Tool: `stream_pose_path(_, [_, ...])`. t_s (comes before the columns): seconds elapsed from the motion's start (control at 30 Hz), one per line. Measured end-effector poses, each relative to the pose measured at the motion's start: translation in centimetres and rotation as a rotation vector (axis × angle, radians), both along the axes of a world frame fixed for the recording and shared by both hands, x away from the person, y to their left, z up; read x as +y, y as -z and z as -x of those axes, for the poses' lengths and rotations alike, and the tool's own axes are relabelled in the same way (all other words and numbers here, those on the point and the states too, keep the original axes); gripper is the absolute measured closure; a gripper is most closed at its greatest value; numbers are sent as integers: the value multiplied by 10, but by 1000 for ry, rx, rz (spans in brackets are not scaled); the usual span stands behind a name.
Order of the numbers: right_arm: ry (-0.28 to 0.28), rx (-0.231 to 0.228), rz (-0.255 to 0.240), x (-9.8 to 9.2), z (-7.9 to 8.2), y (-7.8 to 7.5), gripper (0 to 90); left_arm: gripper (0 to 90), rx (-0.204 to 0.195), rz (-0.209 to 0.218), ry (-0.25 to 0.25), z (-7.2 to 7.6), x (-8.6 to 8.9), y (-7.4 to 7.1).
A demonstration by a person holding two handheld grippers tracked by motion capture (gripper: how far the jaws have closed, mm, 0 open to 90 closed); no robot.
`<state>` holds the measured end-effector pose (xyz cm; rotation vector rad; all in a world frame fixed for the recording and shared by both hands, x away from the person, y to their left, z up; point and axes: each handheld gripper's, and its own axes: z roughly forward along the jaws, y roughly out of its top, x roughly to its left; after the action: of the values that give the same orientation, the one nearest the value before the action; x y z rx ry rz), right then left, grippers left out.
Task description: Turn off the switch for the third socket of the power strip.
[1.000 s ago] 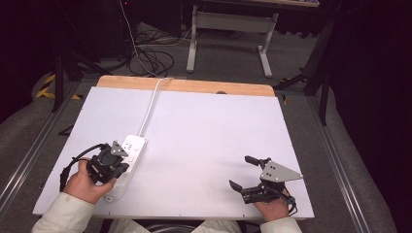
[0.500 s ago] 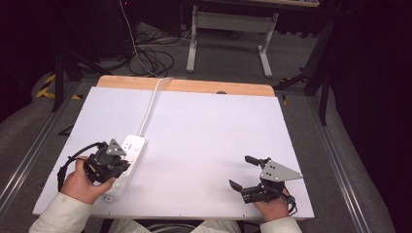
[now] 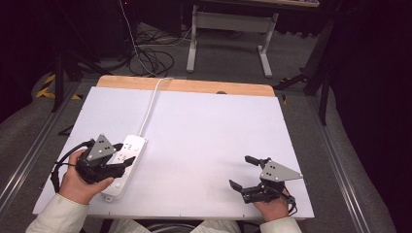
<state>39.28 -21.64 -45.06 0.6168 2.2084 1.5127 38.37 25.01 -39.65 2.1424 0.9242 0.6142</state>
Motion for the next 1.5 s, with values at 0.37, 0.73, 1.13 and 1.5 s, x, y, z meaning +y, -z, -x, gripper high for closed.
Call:
stream_pose_path(0.37, [0, 0, -1, -1, 0, 0, 72, 259, -149, 209, 22, 3, 21, 3])
stream_pose_path(0.73, [1, 0, -1, -1, 0, 0, 72, 166, -231, 245, 27, 6, 46, 16])
stream_pose_path(1.13, [8, 3, 2, -1, 0, 0, 72, 144, -161, 274, -42, 3, 76, 38])
stream_pose_path(1.5, [11, 9, 5, -3, -1, 1, 71, 139, -133, 202, -21, 6, 77, 58])
